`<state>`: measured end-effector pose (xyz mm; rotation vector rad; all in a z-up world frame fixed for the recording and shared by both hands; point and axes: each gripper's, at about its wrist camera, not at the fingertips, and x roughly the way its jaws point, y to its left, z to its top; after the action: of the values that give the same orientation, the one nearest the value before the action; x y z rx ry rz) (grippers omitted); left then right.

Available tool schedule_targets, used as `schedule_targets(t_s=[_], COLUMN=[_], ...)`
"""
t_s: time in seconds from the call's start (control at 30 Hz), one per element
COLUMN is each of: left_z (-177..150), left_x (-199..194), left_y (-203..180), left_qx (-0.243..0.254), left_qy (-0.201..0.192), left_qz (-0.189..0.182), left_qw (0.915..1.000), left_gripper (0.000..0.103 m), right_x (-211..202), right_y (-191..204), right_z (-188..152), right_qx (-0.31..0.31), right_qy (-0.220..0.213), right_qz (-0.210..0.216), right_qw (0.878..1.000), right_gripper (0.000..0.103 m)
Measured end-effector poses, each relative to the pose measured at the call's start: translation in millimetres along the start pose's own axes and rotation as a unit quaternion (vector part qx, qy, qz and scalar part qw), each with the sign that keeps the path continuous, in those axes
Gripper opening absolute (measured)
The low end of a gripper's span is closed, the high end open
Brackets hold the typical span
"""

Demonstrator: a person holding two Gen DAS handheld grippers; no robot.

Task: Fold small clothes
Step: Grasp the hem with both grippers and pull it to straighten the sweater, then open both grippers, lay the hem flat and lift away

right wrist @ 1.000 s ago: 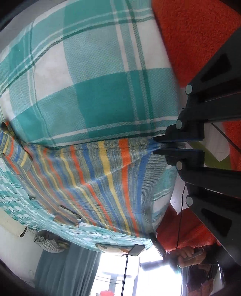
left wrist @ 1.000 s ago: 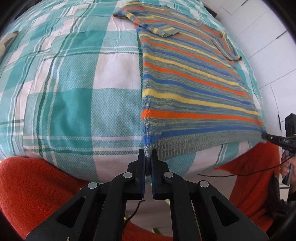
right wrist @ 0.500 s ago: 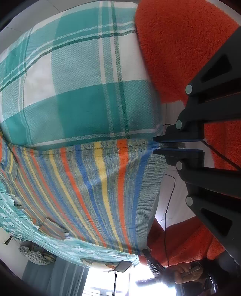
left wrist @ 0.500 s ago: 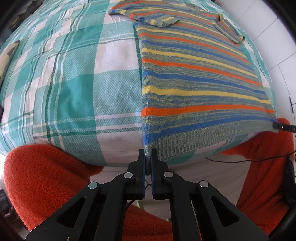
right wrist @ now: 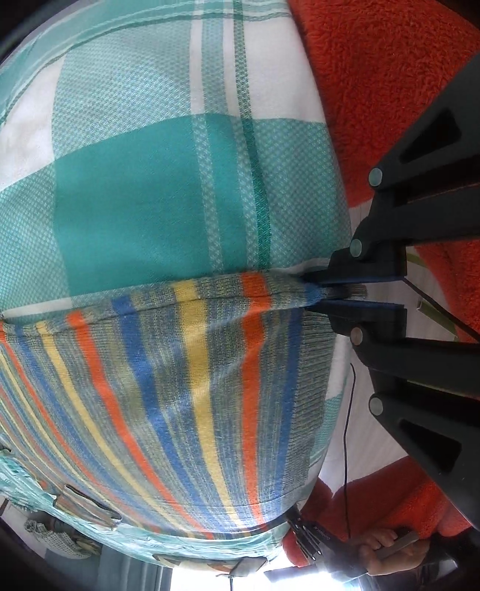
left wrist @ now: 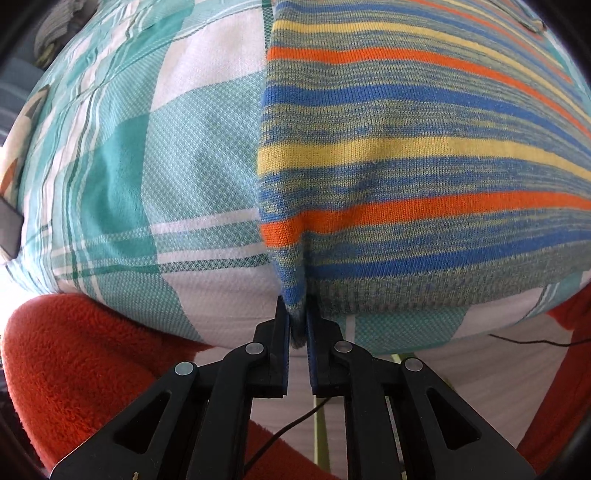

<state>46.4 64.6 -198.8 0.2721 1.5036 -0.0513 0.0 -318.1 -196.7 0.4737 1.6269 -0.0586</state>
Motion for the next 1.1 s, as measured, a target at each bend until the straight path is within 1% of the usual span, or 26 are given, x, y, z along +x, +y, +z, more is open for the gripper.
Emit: schedule_targets(t_s=[0.03, 0.07, 0.1, 0.17, 0.23, 0.27, 0.3, 0.33, 0.37, 0.4, 0.43, 0.47, 0.5, 0.57, 0.6, 0.67, 0.73, 0.77, 0.8, 0.83, 0.9, 0.93, 0.97, 1.03, 1.1], left_z=[-3.0, -8.2, -13.5, -20.4, -16.9, -12.0, -5.5, 2.8, 10.6, 17.6, 26.4, 35.7, 38.2, 50.5, 50.1, 44.1, 38.4, 35.5, 32.7, 31.6, 34.2, 34.8, 35.1, 34.1, 32.2], left_x=[-2.0, -8.0, -17.9, -46.9, -81.6, -99.3, -114.7, -126.6, -133.9, -135.8, -134.7, -129.9, -124.3, -102.4, -92.0, -70.0, -45.2, -36.5, -34.0, -32.8, -29.4, -28.0, -27.1, -27.3, -25.7], left_y=[4.9, 9.7, 15.2, 26.4, 39.3, 43.7, 46.5, 45.7, 43.5, 37.3, 32.3, 25.1, 16.2, -0.8, -13.2, -26.3, -30.5, -28.3, -24.1, -19.5, -12.4, -10.8, -10.8, -13.3, -16.8], left_qx=[-0.005, -0.008, -0.007, -0.006, -0.016, -0.024, -0.034, -0.042, -0.046, -0.046, -0.044, -0.042, -0.04, -0.033, -0.028, -0.017, -0.006, -0.007, -0.015, -0.025, -0.041, -0.047, -0.05, -0.046, -0.044], left_qy=[0.008, 0.009, 0.001, -0.034, -0.087, -0.12, -0.154, -0.186, -0.209, -0.225, -0.234, -0.238, -0.238, -0.223, -0.215, -0.198, -0.172, -0.165, -0.169, -0.169, -0.158, -0.156, -0.156, -0.161, -0.171], left_qz=[-0.002, -0.001, 0.001, 0.011, 0.016, 0.013, 0.005, -0.004, -0.013, -0.021, -0.029, -0.038, -0.049, -0.067, -0.068, -0.049, -0.033, -0.037, -0.043, -0.047, -0.063, -0.068, -0.068, -0.06, -0.053], left_qw=[1.0, 0.9999, 1.0, 0.9994, 0.9959, 0.9924, 0.9875, 0.9817, 0.9767, 0.9731, 0.9709, 0.9696, 0.9693, 0.9718, 0.9738, 0.9789, 0.9846, 0.9856, 0.9845, 0.9841, 0.9846, 0.9843, 0.9841, 0.984, 0.9829], left_gripper=[0.017, 0.017, 0.017, 0.026, 0.054, 0.061, 0.072, 0.081, 0.085, 0.088, 0.088, 0.088, 0.088, 0.088, 0.088, 0.088, 0.088, 0.09, 0.096, 0.1, 0.103, 0.103, 0.103, 0.103, 0.103], right_x=[-3.9, -10.3, -21.4, -47.1, -77.0, -92.6, -105.8, -116.2, -124.8, -128.7, -128.7, -125.2, -116.9, -92.3, -79.8, -49.5, -23.4, -11.8, -8.7, -9.8, -9.9, -8.2, -7.1, -5.6, -3.9], right_y=[-2.5, -3.4, -5.4, -10.7, -12.6, -10.3, -3.4, 5.6, 14.9, 24.8, 33.8, 43.7, 55.9, 76.4, 81.8, 91.1, 83.7, 78.6, 74.7, 72.4, 71.5, 70.8, 70.5, 74.4, 80.1], right_z=[-2.8, -6.9, -9.5, -12.0, -10.9, -10.2, -7.8, -4.9, 0.2, 4.6, 9.3, 17.1, 22.6, 32.0, 36.0, 39.0, 39.7, 40.1, 38.6, 37.4, 39.3, 40.4, 40.8, 40.0, 38.5], right_qx=[0.001, 0.0, -0.003, -0.011, -0.018, -0.029, -0.044, -0.062, -0.078, -0.09, -0.097, -0.104, -0.112, -0.122, -0.124, -0.123, -0.107, -0.096, -0.09, -0.086, -0.081, -0.077, -0.073, -0.075, -0.09], right_qy=[0.002, 0.0, -0.009, -0.04, -0.084, -0.111, -0.139, -0.165, -0.187, -0.204, -0.215, -0.227, -0.236, -0.241, -0.239, -0.238, -0.222, -0.208, -0.212, -0.22, -0.218, -0.218, -0.22, -0.224, -0.225], right_qz=[-0.001, -0.002, -0.003, -0.016, -0.032, -0.044, -0.058, -0.069, -0.073, -0.065, -0.048, -0.023, -0.002, 0.018, 0.021, 0.019, -0.004, -0.007, 0.002, 0.011, 0.018, 0.023, 0.027, 0.027, 0.016], right_qw=[1.0, 1.0, 1.0, 0.999, 0.996, 0.992, 0.988, 0.982, 0.976, 0.973, 0.971, 0.968, 0.965, 0.963, 0.963, 0.963, 0.969, 0.973, 0.973, 0.972, 0.972, 0.973, 0.972, 0.971, 0.97], right_gripper=[0.023, 0.027, 0.031, 0.031, 0.033, 0.034, 0.038, 0.044, 0.048, 0.053, 0.055, 0.055, 0.055, 0.055, 0.055, 0.055, 0.055, 0.055, 0.056, 0.055, 0.057, 0.059, 0.061, 0.068, 0.073])
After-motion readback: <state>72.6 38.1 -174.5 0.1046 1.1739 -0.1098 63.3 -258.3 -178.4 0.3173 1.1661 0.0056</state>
